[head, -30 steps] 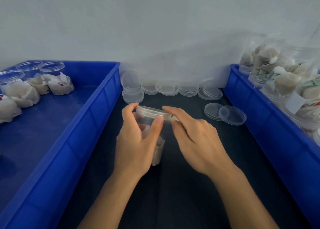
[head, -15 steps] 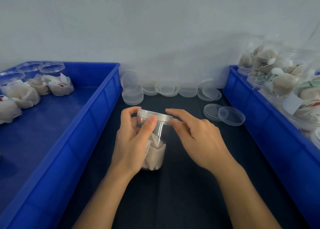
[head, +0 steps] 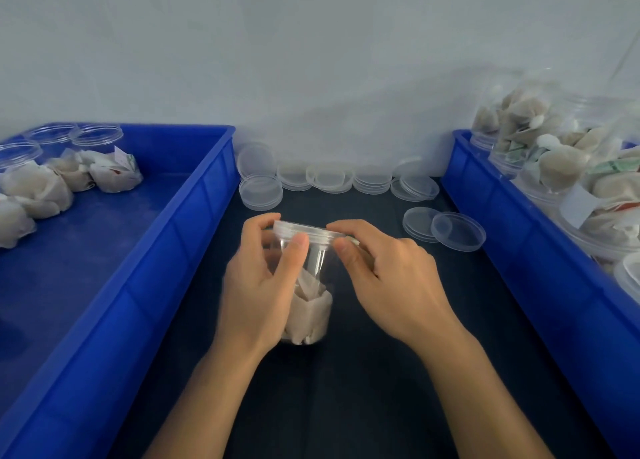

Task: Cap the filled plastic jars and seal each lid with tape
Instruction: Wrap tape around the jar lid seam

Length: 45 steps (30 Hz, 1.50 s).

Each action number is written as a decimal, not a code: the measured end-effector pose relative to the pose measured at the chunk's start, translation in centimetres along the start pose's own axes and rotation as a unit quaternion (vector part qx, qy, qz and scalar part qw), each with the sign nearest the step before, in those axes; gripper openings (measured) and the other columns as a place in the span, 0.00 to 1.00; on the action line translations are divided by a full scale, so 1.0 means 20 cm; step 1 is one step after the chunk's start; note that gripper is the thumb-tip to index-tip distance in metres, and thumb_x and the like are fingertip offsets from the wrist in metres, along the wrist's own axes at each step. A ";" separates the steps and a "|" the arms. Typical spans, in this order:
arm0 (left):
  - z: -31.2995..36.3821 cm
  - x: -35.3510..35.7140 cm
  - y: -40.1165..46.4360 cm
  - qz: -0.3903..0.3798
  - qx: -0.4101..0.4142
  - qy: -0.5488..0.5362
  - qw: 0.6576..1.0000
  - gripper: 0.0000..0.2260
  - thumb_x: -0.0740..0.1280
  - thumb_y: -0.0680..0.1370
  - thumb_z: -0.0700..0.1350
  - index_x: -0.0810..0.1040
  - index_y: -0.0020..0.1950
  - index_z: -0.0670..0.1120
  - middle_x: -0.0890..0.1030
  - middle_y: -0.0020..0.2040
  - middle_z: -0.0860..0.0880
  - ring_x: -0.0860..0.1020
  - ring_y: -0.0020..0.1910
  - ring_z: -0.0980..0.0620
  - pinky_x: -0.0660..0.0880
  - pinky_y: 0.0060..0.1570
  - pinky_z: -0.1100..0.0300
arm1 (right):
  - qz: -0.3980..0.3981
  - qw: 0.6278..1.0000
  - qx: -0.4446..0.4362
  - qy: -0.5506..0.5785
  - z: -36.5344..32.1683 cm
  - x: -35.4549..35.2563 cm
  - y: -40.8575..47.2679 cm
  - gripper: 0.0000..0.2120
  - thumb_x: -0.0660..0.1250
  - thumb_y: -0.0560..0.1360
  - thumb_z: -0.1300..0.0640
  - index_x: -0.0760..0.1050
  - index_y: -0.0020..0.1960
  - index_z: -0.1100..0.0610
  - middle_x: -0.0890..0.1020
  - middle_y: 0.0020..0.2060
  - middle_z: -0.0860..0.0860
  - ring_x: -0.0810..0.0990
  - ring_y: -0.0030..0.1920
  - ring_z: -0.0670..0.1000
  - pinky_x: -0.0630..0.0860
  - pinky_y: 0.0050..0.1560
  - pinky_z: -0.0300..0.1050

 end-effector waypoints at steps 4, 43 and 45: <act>0.07 -0.04 -0.03 0.092 0.048 0.081 0.991 0.23 0.66 0.75 0.70 0.71 0.66 0.62 0.81 0.56 0.65 0.82 0.53 0.63 0.80 0.46 0.60 | 0.013 0.999 -0.007 -0.033 -0.04 -0.01 -0.01 0.22 0.49 0.82 0.35 0.74 0.68 0.37 0.72 0.27 0.40 0.79 0.34 0.50 0.77 0.41 0.52; -0.01 -0.04 0.01 0.041 -0.027 0.029 0.998 0.23 0.62 0.73 0.73 0.74 0.60 0.60 0.79 0.54 0.67 0.81 0.51 0.65 0.75 0.47 0.62 | 0.097 0.993 -0.052 -0.040 -0.03 -0.04 -0.02 0.19 0.53 0.83 0.37 0.81 0.59 0.39 0.76 0.29 0.39 0.78 0.34 0.47 0.74 0.34 0.45; 0.01 -0.07 0.01 0.072 -0.008 0.062 0.995 0.21 0.63 0.74 0.73 0.75 0.58 0.61 0.79 0.54 0.68 0.82 0.50 0.65 0.75 0.44 0.64 | 0.112 0.990 -0.062 -0.053 -0.05 -0.04 -0.02 0.18 0.55 0.84 0.37 0.82 0.57 0.41 0.78 0.30 0.41 0.78 0.33 0.47 0.74 0.32 0.46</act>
Point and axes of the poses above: each hand's wrist, its own y-axis towards the middle knuckle, its own x-axis out of the palm, z = x × y, the point moved 7 cm from there along y, towards the middle knuckle
